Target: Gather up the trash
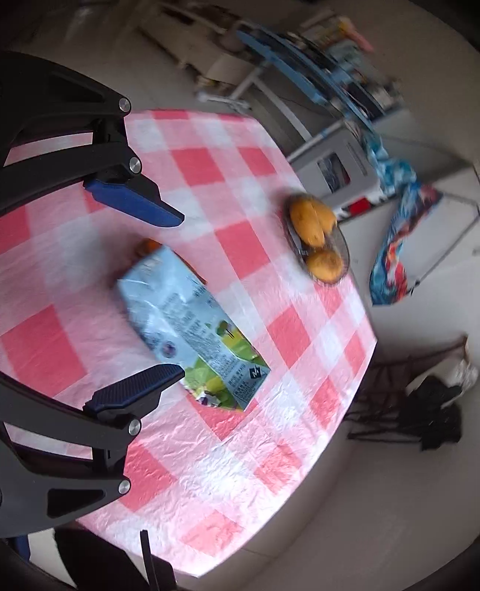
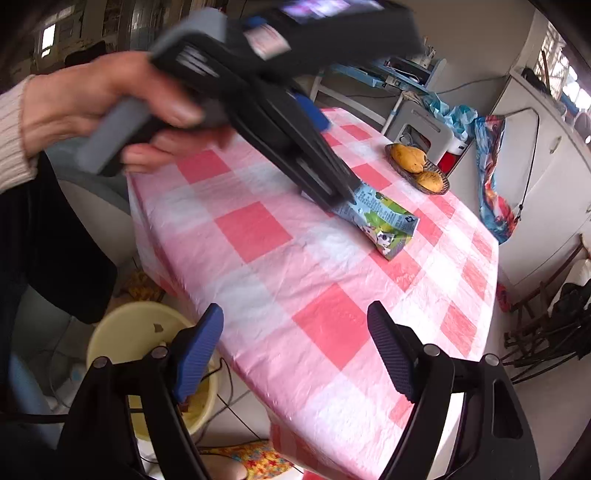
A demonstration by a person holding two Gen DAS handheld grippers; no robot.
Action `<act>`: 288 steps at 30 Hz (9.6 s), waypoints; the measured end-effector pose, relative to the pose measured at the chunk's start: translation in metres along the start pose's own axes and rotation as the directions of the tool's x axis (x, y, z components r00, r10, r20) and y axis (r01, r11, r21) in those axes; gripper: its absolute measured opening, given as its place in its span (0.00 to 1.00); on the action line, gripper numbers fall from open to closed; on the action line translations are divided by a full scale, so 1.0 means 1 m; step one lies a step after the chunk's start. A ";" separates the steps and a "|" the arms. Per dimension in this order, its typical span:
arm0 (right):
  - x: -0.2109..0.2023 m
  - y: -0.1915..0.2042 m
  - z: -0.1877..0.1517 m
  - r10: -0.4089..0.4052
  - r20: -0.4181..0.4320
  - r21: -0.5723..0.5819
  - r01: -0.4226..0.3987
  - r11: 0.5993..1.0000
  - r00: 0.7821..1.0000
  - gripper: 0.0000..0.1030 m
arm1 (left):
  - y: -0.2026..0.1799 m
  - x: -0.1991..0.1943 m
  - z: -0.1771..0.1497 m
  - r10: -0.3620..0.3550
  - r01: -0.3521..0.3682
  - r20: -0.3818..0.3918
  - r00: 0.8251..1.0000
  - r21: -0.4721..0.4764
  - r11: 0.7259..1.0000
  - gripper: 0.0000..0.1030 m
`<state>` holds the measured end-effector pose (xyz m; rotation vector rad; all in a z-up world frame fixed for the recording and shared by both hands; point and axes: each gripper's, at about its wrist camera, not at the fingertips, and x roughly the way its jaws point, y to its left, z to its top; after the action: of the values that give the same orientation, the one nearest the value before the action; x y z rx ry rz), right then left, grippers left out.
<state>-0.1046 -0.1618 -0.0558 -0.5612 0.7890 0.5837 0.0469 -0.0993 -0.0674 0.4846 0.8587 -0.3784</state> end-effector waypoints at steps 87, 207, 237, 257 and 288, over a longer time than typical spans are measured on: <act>0.130 -0.038 0.106 0.173 -0.032 0.011 -0.173 0.985 0.984 0.17 | 0.163 -0.033 -0.037 -0.061 0.101 0.083 0.995 -0.674 0.731 0.31; 0.010 -0.008 0.032 -0.003 0.111 0.030 -0.001 1.000 0.994 0.17 | 0.105 -0.080 -0.104 -0.002 0.053 0.078 0.997 -0.662 0.748 0.29; 0.005 0.034 0.021 0.221 0.063 -0.088 -0.216 0.973 0.973 0.17 | 0.085 -0.093 -0.103 0.051 0.008 0.081 0.995 -0.601 0.799 0.29; 0.012 0.089 -0.007 0.394 -0.127 -0.191 -0.413 0.891 0.910 0.43 | 0.060 -0.110 -0.113 0.054 0.007 0.088 0.995 -0.577 0.817 0.29; -0.065 0.059 -0.062 -0.073 0.088 0.328 0.041 0.944 0.993 0.90 | -0.055 -0.160 -0.230 -0.154 0.119 -0.013 0.988 -0.569 0.813 0.39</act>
<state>-0.2106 -0.1787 -0.0555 -0.2473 0.7531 0.4122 -0.2200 0.0004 -0.0831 -0.1269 1.0164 -0.2207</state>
